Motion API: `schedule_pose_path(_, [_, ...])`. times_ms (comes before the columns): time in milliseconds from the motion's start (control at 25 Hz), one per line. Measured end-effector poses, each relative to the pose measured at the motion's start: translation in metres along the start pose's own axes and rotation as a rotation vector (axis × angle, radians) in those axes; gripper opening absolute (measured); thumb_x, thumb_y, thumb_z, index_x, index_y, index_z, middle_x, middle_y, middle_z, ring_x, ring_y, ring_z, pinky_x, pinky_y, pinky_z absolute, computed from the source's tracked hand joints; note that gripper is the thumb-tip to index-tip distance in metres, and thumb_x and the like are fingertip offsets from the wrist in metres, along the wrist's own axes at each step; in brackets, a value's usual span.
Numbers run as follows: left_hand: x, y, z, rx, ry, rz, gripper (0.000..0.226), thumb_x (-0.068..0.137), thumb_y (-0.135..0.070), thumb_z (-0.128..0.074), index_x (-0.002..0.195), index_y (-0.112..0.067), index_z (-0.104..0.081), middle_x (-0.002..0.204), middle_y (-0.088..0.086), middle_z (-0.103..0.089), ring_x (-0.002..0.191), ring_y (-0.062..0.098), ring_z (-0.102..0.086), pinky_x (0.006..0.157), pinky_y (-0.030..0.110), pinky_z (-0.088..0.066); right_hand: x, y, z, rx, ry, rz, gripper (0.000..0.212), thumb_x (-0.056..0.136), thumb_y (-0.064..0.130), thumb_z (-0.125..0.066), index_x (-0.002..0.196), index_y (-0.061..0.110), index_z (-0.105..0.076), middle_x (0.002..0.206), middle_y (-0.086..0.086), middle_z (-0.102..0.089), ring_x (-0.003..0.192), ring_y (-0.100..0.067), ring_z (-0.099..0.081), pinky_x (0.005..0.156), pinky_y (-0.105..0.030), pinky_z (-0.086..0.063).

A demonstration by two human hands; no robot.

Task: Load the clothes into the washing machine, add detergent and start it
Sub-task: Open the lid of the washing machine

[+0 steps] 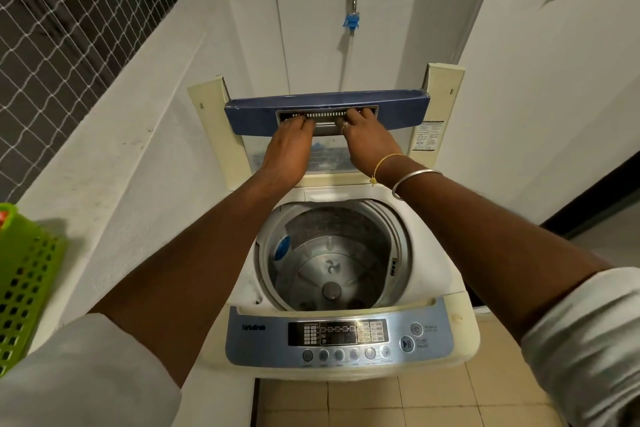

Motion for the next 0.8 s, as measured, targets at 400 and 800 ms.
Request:
schedule_pose_path(400, [0.012,0.004,0.002,0.041,0.153,-0.042,0.071,0.084,0.007,-0.068,0.145,-0.015,-0.04,0.147,0.009,-0.046,0.136,0.029,-0.043,0.11,0.043,-0.041,0.017,-0.009,0.002,0.002,0.104,0.03,0.06,0.086,0.004,-0.067,0.142,0.011,-0.048,0.14,-0.01,-0.046,0.13,-0.031,-0.04,0.105,-0.041,-0.043])
schedule_pose_path(800, [0.008,0.005,0.002,0.037,0.218,-0.063,0.084,0.084,0.006,-0.068,0.154,-0.017,-0.025,0.159,0.008,-0.029,0.149,0.03,-0.024,0.12,0.044,-0.024,0.02,-0.01,-0.002,0.023,0.132,0.033,0.069,0.084,0.002,-0.068,0.147,0.011,-0.04,0.142,-0.011,-0.046,0.13,-0.031,-0.041,0.107,-0.041,-0.041])
Point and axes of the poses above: each hand's wrist, its own x-axis towards the middle knuckle, its own z-axis out of the back of the hand, y = z × x, the point moved 3 cm from there along x, towards the middle knuckle
